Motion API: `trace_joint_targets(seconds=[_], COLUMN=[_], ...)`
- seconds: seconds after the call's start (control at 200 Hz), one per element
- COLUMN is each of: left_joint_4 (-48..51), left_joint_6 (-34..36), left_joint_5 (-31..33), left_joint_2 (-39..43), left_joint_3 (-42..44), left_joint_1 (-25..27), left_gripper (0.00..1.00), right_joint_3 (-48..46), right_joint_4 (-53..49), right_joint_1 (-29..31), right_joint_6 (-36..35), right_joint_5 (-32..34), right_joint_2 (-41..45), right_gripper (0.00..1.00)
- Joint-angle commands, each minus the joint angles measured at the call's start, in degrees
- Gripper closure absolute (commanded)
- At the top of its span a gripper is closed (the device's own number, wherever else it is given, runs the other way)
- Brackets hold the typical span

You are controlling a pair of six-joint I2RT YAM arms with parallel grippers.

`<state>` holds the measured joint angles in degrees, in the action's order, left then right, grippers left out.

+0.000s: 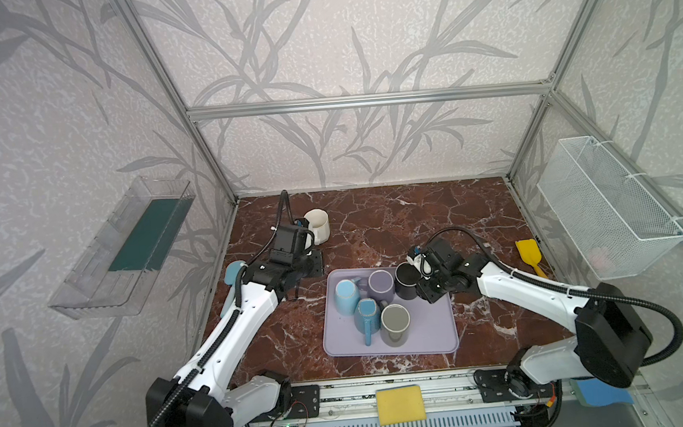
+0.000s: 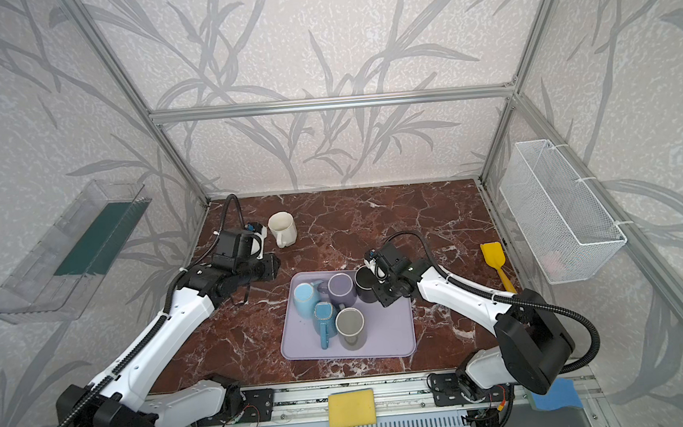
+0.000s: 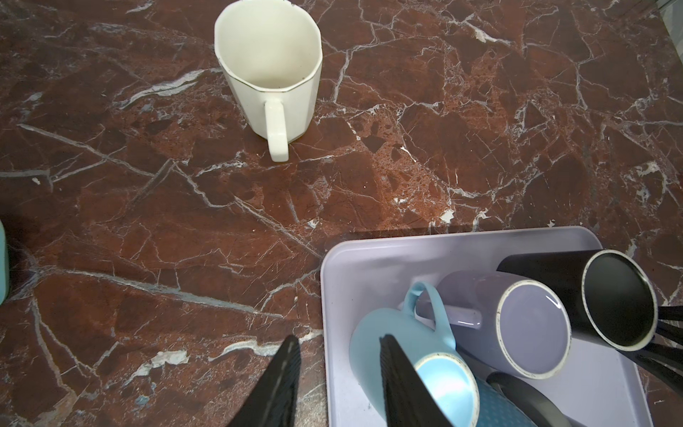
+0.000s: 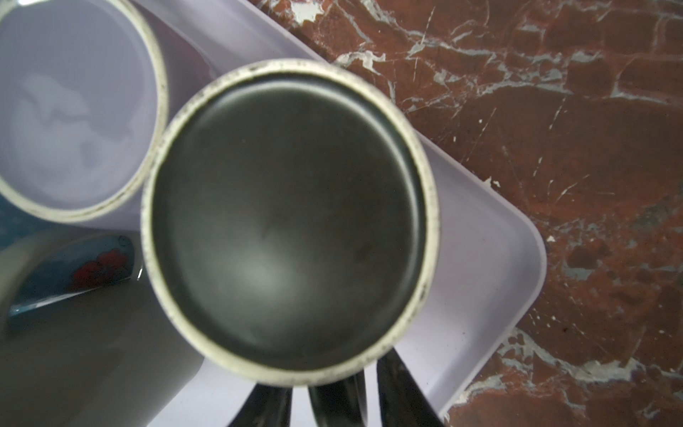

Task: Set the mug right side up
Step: 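Lower the right gripper onto the upside-down black mug and close on it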

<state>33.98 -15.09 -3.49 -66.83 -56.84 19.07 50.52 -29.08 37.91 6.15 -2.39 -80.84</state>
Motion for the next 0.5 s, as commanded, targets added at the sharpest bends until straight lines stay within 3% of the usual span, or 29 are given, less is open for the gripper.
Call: trace_joint_targets(seconds=[0.0,0.495], left_joint_4=[1.4,1.5], left_joint_6=[0.4,0.5], left_joint_5=[0.6,0.6], left_joint_2=[1.4,1.6], left_joint_3=[0.0,-0.1], left_joint_1=[0.3,0.3], left_gripper=[0.6,0.6], right_joint_3=[2.0,3.9], right_joint_4=[-2.0,-3.9], right_joint_1=[0.7,1.8], right_joint_6=[-0.2,-0.4], right_joint_5=[1.2,3.5], right_joint_2=[-0.7,-3.3], right_gripper=[0.62,0.66])
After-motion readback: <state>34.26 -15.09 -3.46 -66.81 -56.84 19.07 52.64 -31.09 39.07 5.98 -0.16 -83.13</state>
